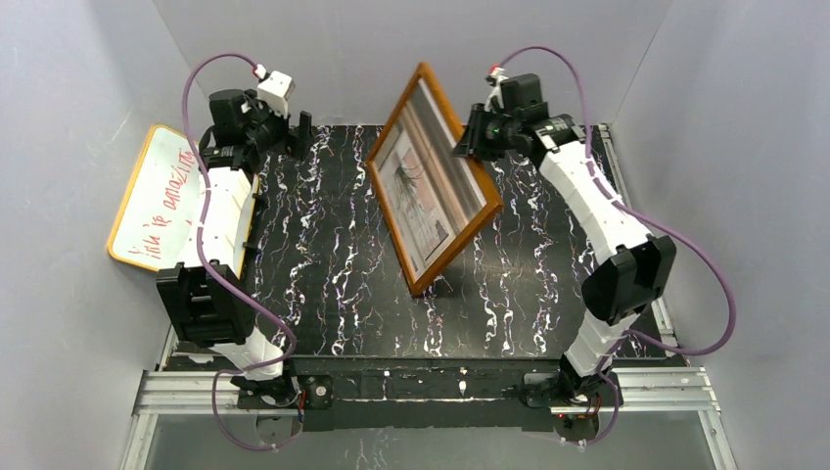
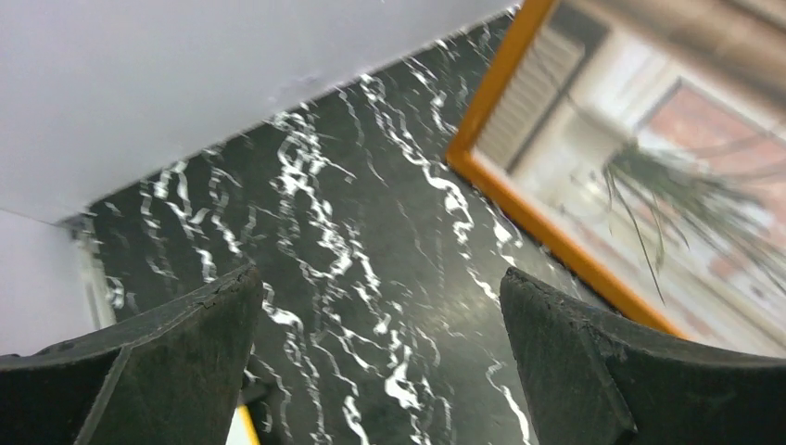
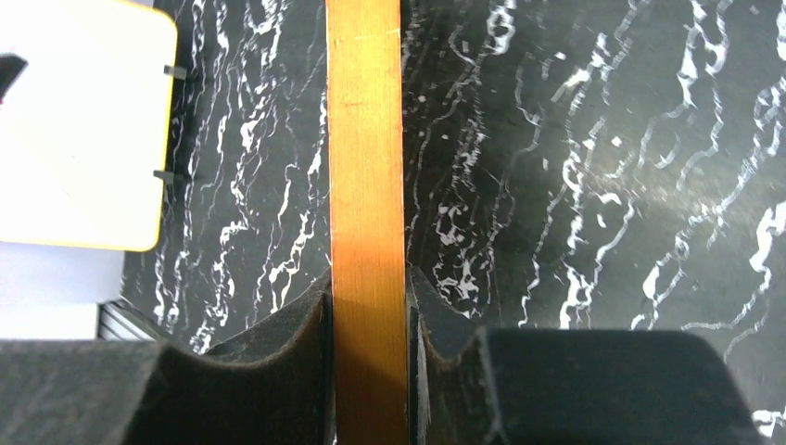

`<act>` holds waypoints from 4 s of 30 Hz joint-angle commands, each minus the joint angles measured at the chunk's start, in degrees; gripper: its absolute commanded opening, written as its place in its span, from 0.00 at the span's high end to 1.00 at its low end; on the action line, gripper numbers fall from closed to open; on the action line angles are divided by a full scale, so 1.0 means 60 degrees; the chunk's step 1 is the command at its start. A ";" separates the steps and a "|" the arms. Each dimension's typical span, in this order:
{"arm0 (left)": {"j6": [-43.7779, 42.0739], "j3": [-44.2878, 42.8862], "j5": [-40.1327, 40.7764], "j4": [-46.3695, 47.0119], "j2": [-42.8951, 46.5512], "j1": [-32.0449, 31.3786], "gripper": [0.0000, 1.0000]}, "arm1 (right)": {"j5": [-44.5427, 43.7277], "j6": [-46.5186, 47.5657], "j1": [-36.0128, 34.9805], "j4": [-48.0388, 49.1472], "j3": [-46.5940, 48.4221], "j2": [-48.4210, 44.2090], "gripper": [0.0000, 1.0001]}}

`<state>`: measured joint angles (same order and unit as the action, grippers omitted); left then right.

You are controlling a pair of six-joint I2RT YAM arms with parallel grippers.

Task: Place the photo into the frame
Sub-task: Turn over the photo frame at the center of the board, then reset both arms

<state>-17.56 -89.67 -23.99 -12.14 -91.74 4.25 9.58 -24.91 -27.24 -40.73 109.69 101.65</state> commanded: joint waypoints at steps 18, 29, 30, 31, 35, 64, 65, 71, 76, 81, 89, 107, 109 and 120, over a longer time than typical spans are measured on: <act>-0.0779 0.2198 -0.1481 -0.2011 -0.0899 -0.0086 0.02 | 0.3352 -0.1847 0.1873 0.5736 -0.9745 -0.3707 0.85; 0.0890 0.5542 -0.0164 0.1536 -0.0399 0.0112 0.02 | 0.2796 -0.1187 0.1889 0.5606 -0.9960 -0.2001 0.64; 0.0991 0.5733 -0.0118 0.1737 -0.0405 0.0143 0.02 | 0.2619 -0.1169 0.1889 0.5646 -0.9992 -0.1939 0.61; 0.1145 0.5936 -0.0045 0.1926 -0.0388 0.0174 0.02 | 0.2476 -0.1167 0.1878 0.5677 -1.0044 -0.1897 0.58; 0.1543 0.6502 0.0222 0.2716 -0.0278 0.0258 0.02 | 0.2226 -0.1110 0.1889 0.5908 -1.0239 -0.1708 0.52; 0.2658 1.0078 0.1904 0.8791 0.0033 0.0302 0.02 | -1.0119 0.1877 0.2644 1.2335 -1.3398 -0.4763 0.02; 0.2828 1.0308 0.2158 0.9227 0.0011 0.0304 0.02 | -0.9983 0.1842 0.2789 1.2589 -1.3582 -0.4725 0.02; 0.3677 1.1844 0.2393 1.2164 0.0246 0.0299 0.02 | -0.8872 0.1807 0.3237 1.4123 -1.4530 -0.4043 0.02; 0.3757 1.2715 0.2507 1.3983 0.0121 0.0302 0.02 | -0.8424 0.1942 0.3324 1.5515 -1.5063 -0.3143 0.02; 0.3427 1.4377 0.1818 1.8754 -0.1504 0.0124 0.02 | -0.7733 0.2529 0.3325 1.7969 -1.6062 -0.2530 0.02; 0.3187 1.3372 0.2304 1.6208 -0.0979 -0.0162 0.02 | -0.4872 0.3626 0.3324 1.9195 -1.6357 -0.1776 0.02; 0.2828 1.2411 0.6072 1.3786 -0.0676 -0.1661 0.02 | -0.3839 0.3333 0.4057 1.8449 -1.5925 -0.1703 0.02; 0.2831 1.2411 0.6067 1.3786 -0.0684 -0.1661 0.02 | -0.3839 0.3318 0.4057 1.8445 -1.5932 -0.1707 0.02; 0.2795 1.2333 0.6034 1.3764 -0.0768 -0.1661 0.02 | -0.3838 0.3316 0.4057 1.8461 -1.5933 -0.1707 0.02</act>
<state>-0.05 -15.46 10.55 70.65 -97.30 -5.74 -13.32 -5.37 -3.01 67.66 13.65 92.29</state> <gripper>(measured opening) 0.981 0.982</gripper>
